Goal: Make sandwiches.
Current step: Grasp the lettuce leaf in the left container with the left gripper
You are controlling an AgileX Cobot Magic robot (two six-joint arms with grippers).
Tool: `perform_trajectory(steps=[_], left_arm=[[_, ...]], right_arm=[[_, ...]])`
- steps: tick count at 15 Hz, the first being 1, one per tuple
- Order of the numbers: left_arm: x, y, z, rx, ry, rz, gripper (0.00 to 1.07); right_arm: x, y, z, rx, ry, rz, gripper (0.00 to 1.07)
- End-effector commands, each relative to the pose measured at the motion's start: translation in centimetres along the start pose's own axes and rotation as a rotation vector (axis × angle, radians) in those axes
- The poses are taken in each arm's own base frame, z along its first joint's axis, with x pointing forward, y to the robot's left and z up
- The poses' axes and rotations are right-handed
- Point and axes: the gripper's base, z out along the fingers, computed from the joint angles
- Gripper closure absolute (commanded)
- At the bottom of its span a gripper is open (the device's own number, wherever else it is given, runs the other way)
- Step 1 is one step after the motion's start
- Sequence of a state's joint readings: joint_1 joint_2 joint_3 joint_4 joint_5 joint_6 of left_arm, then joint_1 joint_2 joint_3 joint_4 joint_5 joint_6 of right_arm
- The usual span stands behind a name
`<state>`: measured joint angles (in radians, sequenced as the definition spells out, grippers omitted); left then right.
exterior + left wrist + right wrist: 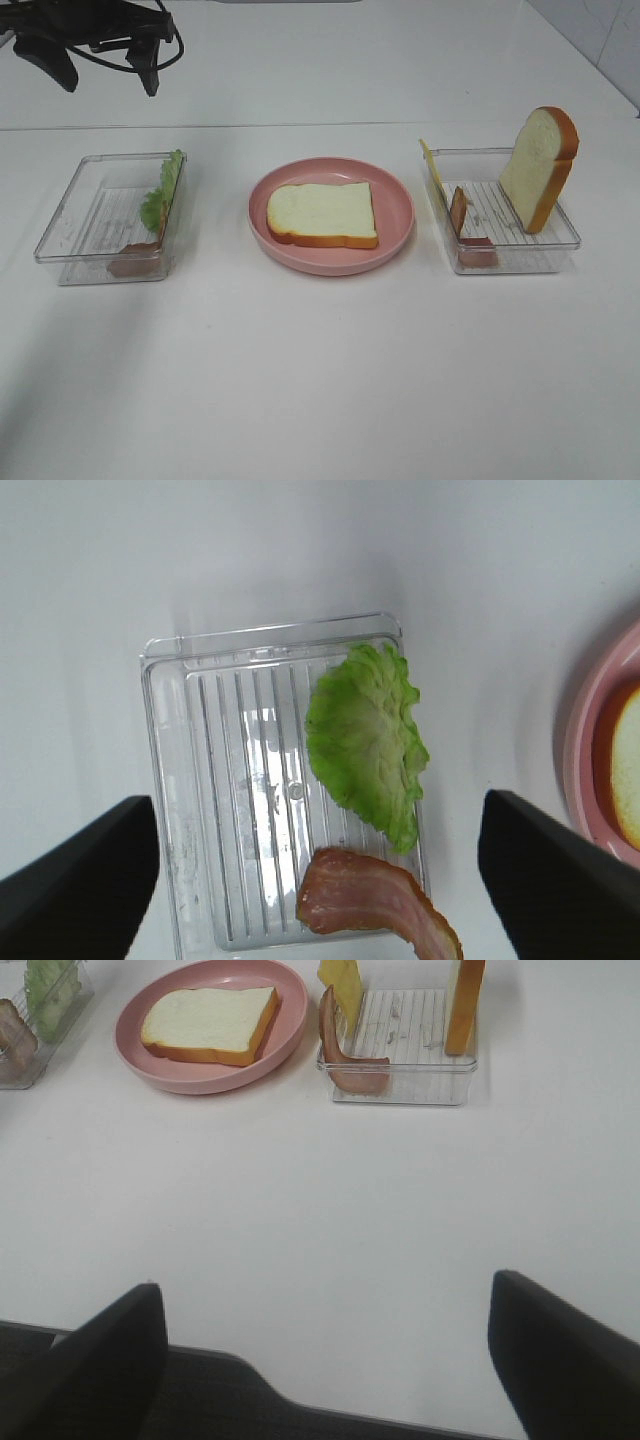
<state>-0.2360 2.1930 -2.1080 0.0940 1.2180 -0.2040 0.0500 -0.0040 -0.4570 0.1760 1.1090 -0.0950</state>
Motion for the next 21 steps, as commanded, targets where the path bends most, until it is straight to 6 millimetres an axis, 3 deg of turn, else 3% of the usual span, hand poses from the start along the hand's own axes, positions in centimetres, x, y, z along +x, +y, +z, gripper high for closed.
perform_trajectory(steps=[1,9,16,19,20,21], left_arm=[[1.2,-0.4,1.0,0.016,0.126,0.014,0.26],[2.1,-3.0,7.0,0.035,0.207,0.037,0.27],[3.0,-3.3,10.9,0.024,0.264,0.023,0.29],[3.0,-3.3,11.1,0.023,0.263,0.024,0.37],[2.9,-3.4,11.1,0.027,0.251,0.023,0.57],[2.9,-3.4,11.1,0.027,0.251,0.023,0.64]], right_arm=[[0.2,0.1,-0.2,-0.001,-0.033,-0.006,0.22],[0.2,0.1,-0.2,-0.001,-0.034,-0.006,0.22],[0.2,0.1,-0.2,-0.001,-0.034,-0.006,0.22],[0.2,0.1,-0.2,-0.001,-0.034,-0.006,0.22],[0.2,0.1,-0.2,-0.001,-0.034,-0.006,0.22],[0.2,0.1,-0.2,-0.001,-0.034,-0.006,0.22]])
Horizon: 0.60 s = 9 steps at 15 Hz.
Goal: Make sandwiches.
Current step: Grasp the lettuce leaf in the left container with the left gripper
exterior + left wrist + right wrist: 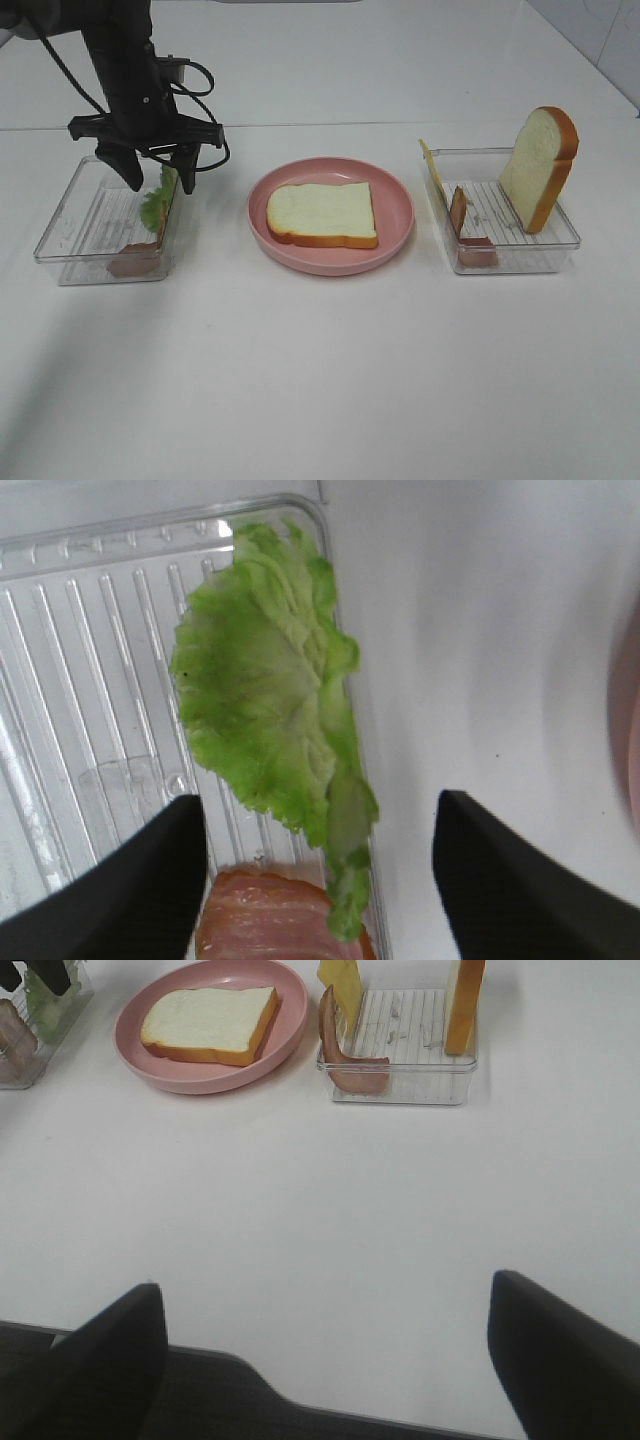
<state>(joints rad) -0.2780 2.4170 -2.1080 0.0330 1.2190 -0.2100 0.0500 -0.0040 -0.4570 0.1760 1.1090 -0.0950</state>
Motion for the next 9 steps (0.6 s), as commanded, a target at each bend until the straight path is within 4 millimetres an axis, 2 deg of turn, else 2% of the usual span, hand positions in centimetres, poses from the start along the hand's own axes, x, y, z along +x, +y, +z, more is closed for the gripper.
perform_trajectory(steps=[1,2,4,9], left_arm=[[0.25,-0.18,0.41,0.003,0.020,-0.003,0.77],[0.28,-0.17,0.41,0.002,0.023,-0.003,0.83],[0.34,-0.31,0.41,0.019,0.029,0.024,1.07],[0.31,-0.31,-0.01,0.020,0.022,0.024,1.07]], right_arm=[[0.21,0.08,-0.24,-0.001,-0.034,-0.006,0.22],[0.21,0.08,-0.24,-0.001,-0.034,-0.006,0.22],[0.21,0.08,-0.24,-0.001,-0.034,-0.006,0.22],[0.21,0.08,-0.24,-0.001,-0.034,-0.006,0.22]])
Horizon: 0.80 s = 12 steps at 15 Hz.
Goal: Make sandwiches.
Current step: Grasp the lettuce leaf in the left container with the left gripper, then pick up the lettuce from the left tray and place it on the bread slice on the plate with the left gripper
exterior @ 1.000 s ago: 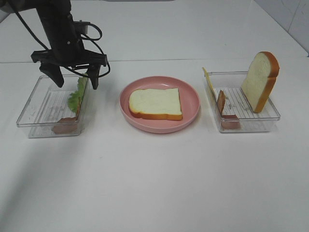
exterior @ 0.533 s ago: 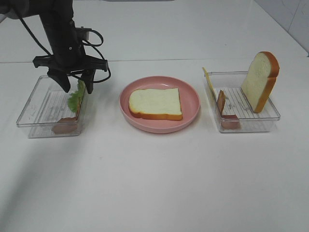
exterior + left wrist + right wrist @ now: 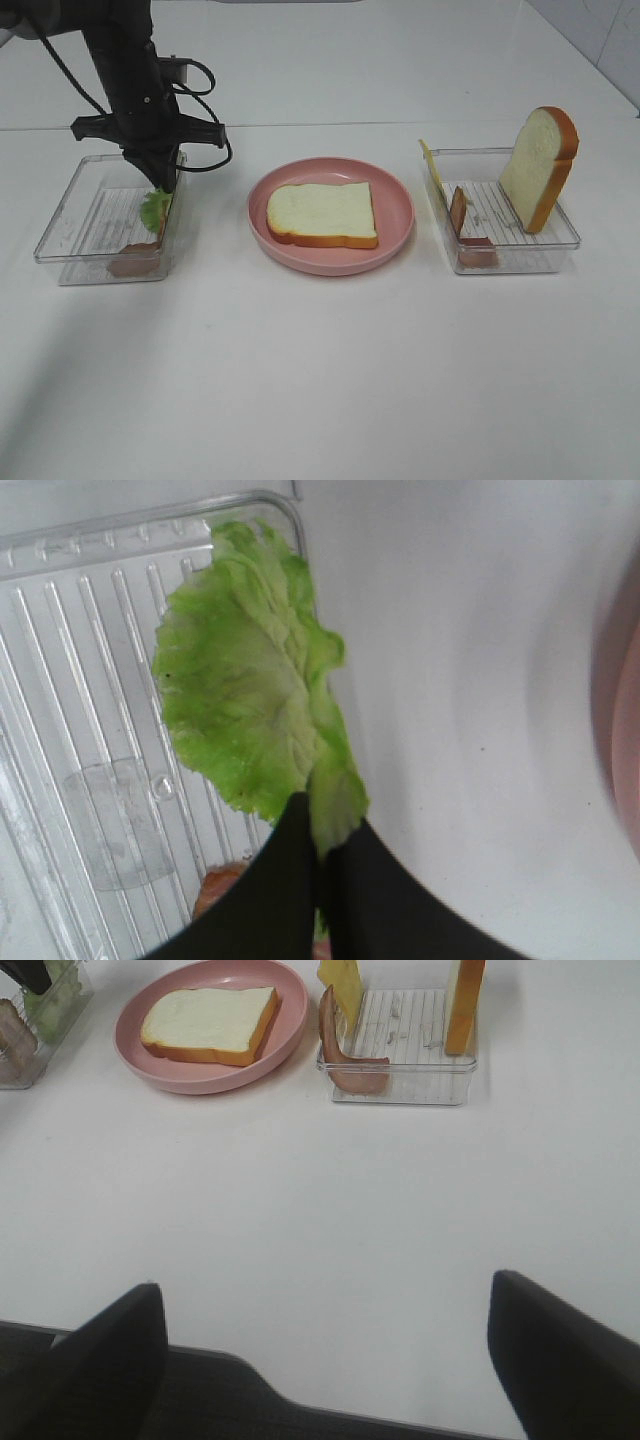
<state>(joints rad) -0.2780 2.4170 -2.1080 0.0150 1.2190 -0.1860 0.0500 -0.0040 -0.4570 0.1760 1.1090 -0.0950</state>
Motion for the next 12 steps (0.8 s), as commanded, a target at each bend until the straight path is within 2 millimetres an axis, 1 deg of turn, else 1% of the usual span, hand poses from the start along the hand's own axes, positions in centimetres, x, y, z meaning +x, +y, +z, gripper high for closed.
perform_trajectory(steps=[1,3,4,5,6,8,9,10,12], left_arm=[[0.2,-0.2,-0.6,0.006,0.007,0.006,1.07],[0.1,-0.1,-2.6,0.010,-0.039,0.006,1.07],[0.1,-0.1,-3.0,0.011,-0.049,0.004,1.07],[0.1,0.0,-4.7,0.014,-0.079,0.003,1.07],[0.2,0.0,-5.3,0.017,-0.089,0.003,1.07],[0.3,0.0,-7.3,0.027,-0.129,0.001,1.07],[0.3,0.0,-7.9,0.033,-0.141,0.000,1.07],[0.4,-0.5,-9.5,0.091,-0.175,-0.011,1.07],[0.5,-1.1,-10.3,0.158,-0.186,-0.016,1.07]], right_arm=[[0.2,0.1,-0.2,-0.001,-0.034,-0.006,0.22],[0.2,0.1,-0.2,-0.001,-0.034,-0.006,0.22],[0.2,0.1,-0.2,-0.001,-0.034,-0.006,0.22],[0.2,0.1,-0.2,-0.001,-0.034,-0.006,0.22],[0.2,0.1,-0.2,-0.001,-0.034,-0.006,0.22],[0.2,0.1,-0.2,-0.001,-0.034,-0.006,0.22],[0.2,0.1,-0.2,-0.001,-0.034,-0.006,0.22],[0.2,0.1,-0.2,-0.001,-0.034,-0.006,0.22],[0.2,0.1,-0.2,-0.001,-0.034,-0.006,0.22]])
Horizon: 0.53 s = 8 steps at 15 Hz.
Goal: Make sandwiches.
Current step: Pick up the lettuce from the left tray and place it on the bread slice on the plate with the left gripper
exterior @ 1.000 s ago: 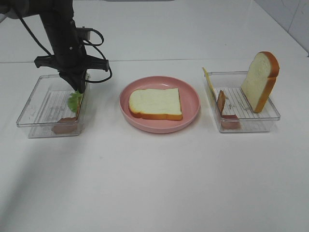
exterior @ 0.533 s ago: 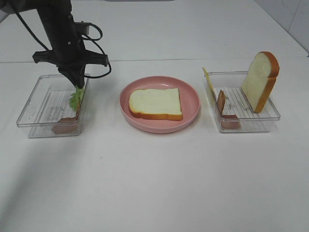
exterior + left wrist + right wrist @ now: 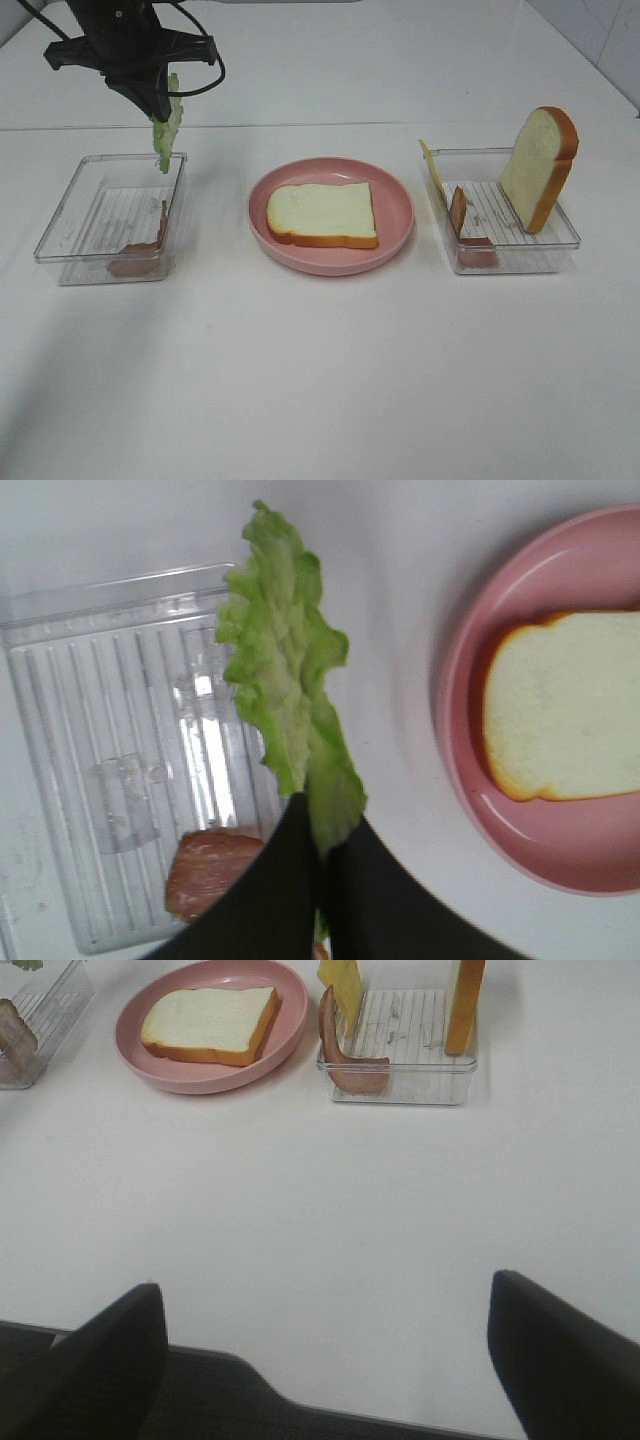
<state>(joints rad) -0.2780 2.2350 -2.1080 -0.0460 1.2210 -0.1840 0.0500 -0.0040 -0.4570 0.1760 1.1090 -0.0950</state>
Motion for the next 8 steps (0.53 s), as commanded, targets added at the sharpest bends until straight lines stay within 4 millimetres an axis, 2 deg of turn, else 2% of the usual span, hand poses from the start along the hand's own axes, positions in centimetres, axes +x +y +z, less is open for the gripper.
perform_trajectory(steps=[1,5,7,8], left_arm=[[0.1,-1.5,-1.3,0.109,-0.018,0.004,1.07],[0.9,-6.4,-1.4,0.226,-0.049,0.078,1.07],[1.8,-10.2,-1.1,0.301,-0.070,0.141,1.07],[1.9,-10.8,-1.0,0.314,-0.075,0.145,1.07]], right_arm=[[0.2,0.1,-0.2,-0.001,-0.034,-0.006,0.22],[0.2,0.1,-0.2,-0.001,-0.034,-0.006,0.22],[0.2,0.1,-0.2,-0.001,-0.034,-0.006,0.22],[0.2,0.1,-0.2,-0.001,-0.034,-0.006,0.22]])
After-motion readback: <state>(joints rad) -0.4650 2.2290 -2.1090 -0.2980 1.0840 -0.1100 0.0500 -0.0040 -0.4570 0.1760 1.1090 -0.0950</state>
